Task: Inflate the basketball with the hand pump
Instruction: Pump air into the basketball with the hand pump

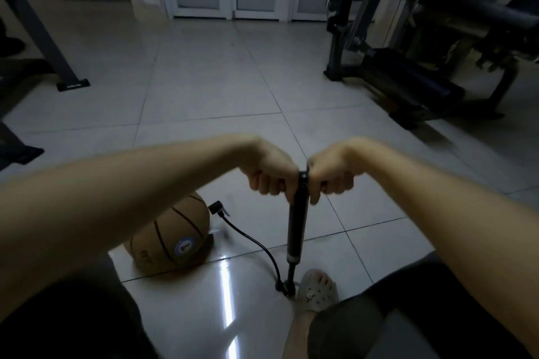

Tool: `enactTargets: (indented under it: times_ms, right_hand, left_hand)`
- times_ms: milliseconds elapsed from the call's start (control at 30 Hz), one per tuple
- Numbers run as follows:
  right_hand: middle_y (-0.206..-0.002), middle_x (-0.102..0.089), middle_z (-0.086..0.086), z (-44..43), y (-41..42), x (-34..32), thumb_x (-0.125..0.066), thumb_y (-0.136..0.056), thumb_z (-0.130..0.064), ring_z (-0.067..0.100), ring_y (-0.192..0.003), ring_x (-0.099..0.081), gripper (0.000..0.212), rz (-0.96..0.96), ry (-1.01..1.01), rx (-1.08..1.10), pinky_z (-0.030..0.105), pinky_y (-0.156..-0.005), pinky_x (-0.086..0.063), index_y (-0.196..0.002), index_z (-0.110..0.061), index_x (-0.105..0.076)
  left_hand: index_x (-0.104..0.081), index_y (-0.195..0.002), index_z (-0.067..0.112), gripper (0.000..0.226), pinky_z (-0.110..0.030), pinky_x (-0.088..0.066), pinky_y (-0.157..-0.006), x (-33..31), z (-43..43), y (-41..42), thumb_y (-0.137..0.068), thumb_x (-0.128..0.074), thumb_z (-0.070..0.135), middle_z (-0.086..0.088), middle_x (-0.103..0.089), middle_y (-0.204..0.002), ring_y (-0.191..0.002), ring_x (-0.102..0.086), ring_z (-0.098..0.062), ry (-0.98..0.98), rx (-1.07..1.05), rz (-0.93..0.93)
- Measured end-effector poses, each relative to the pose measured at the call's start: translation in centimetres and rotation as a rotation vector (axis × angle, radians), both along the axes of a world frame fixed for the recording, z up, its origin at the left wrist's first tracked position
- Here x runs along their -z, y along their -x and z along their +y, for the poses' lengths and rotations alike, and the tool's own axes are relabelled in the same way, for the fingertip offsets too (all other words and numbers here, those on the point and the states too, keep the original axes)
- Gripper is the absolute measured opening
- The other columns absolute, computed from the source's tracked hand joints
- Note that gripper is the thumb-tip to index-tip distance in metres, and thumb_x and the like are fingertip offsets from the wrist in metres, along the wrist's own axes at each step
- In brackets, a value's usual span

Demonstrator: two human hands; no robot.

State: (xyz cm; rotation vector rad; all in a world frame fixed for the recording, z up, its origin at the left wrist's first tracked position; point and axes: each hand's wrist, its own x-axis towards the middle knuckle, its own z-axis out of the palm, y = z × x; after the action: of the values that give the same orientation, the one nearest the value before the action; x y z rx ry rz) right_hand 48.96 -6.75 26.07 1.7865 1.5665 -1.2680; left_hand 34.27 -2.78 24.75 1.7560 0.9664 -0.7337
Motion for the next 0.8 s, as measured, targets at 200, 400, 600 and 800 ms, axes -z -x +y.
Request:
enactTargets:
  times_ms: [200,400,600,800]
  right_hand:
    - [-0.055,-0.030,-0.001,0.4,0.4,-0.5,-0.069,-0.085,-0.009,0.014,-0.047,-0.021,0.035,0.003,-0.018,-0.016,0.025,-0.046,-0.017,-0.059,-0.018,-0.046]
    - [-0.053,-0.041,0.000,0.3,0.7,10.1,-0.070,-0.082,-0.009,0.014,-0.044,-0.032,0.005,-0.035,0.027,-0.047,0.028,-0.046,-0.026,-0.082,-0.008,-0.065]
    - [-0.054,-0.043,0.000,-0.7,0.8,15.8,-0.070,-0.080,-0.009,0.015,-0.047,-0.033,0.002,-0.043,0.083,-0.051,0.028,-0.049,-0.028,-0.081,-0.009,-0.068]
    - [-0.062,-0.043,0.002,-2.7,1.0,12.9,-0.069,-0.084,-0.015,0.016,-0.050,-0.034,0.009,-0.095,0.119,-0.033,0.029,-0.050,-0.030,-0.082,-0.012,-0.061]
  left_hand:
    - [-0.037,-0.059,0.024,0.041,-0.025,-0.010,-0.045,0.0,0.9,0.6,-0.089,-0.059,0.009,0.004,-0.022,-0.056,-0.049,-0.015,-0.013,-0.020,0.012,-0.028]
    - [-0.050,-0.054,0.020,0.037,-0.028,-0.014,-0.050,10.8,-0.3,0.3,-0.085,-0.063,0.005,0.003,-0.031,-0.051,-0.046,-0.023,-0.014,0.004,-0.051,-0.019]
    - [-0.061,-0.067,0.013,0.018,-0.028,-0.021,-0.051,16.6,-1.9,0.2,-0.083,-0.065,0.006,0.002,-0.038,-0.050,-0.048,-0.031,-0.016,0.036,-0.107,-0.007]
    - [-0.059,-0.068,0.015,0.020,-0.025,-0.025,-0.046,13.1,-3.0,-0.7,-0.086,-0.068,0.012,-0.001,-0.040,-0.063,-0.050,-0.033,-0.015,-0.043,0.001,0.095]
